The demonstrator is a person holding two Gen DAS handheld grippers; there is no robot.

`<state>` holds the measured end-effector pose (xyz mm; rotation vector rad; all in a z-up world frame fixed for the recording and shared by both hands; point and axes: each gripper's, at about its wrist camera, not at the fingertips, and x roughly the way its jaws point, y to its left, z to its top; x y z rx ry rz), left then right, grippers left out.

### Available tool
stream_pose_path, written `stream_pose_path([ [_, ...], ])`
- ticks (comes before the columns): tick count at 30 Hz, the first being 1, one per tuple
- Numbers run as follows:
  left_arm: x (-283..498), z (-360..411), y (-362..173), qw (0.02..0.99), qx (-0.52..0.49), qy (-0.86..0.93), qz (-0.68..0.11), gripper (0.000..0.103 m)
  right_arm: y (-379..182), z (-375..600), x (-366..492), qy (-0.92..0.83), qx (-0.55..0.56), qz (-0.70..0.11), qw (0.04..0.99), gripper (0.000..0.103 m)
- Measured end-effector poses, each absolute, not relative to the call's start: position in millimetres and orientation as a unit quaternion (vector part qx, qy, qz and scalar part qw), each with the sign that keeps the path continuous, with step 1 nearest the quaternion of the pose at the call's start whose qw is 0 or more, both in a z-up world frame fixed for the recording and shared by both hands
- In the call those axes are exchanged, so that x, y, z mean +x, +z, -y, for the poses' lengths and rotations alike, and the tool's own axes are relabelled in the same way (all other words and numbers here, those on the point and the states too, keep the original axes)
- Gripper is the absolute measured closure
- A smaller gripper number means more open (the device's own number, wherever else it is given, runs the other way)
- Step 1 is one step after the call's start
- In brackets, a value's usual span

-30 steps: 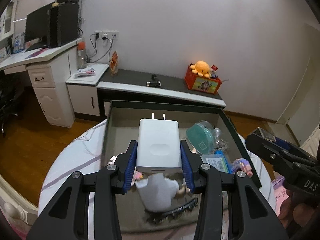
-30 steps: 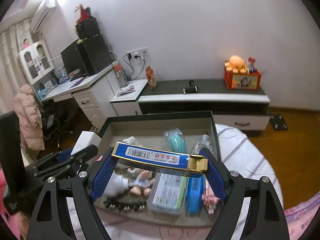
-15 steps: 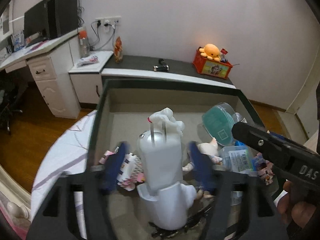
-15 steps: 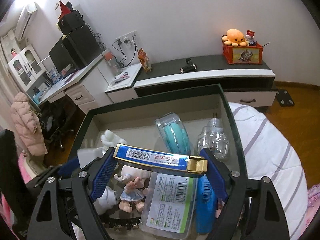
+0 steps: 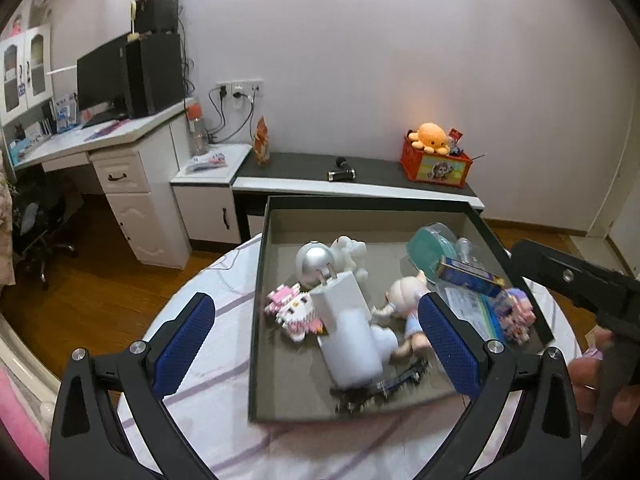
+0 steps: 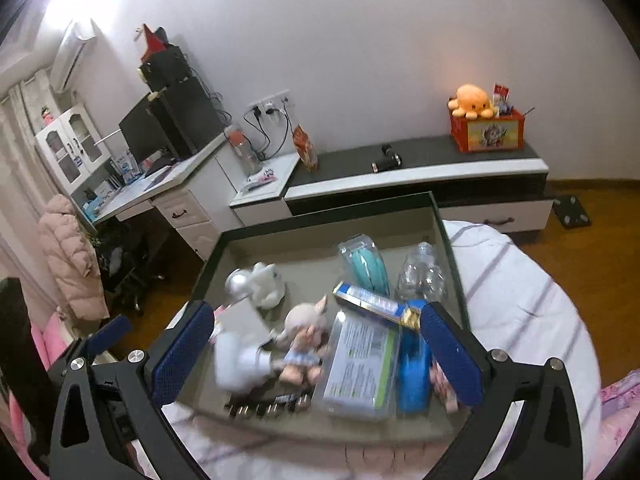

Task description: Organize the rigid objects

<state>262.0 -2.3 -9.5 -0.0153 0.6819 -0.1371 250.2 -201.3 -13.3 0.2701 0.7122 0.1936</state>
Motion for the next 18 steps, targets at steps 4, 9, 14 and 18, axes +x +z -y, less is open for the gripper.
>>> stream_pose_path([
  [4, 231.5, 1.6, 5.3, 0.945, 0.007, -0.056, -0.322, 0.0, 1.4, 195.1, 204.8, 0.088, 0.112, -0.323, 0.936, 0.0],
  [9, 182.2, -1.1, 24.0, 0.95, 0.003, -0.057, -0.306, 0.0, 20.2, 191.2, 145.1, 0.074, 0.092, -0.29, 0.95, 0.0],
  [14, 129.1, -6.6, 35.4, 0.956, -0.006, -0.059, -0.288, 0.0, 25.8, 189.2, 90.5, 0.061, 0.067, -0.265, 0.96, 0.0],
  [18, 87.0, -13.2, 33.5, 0.961, -0.011, -0.035, -0.276, 0.0, 14.1, 195.2, 41.2, 0.012, 0.068, -0.238, 0.969, 0.0],
])
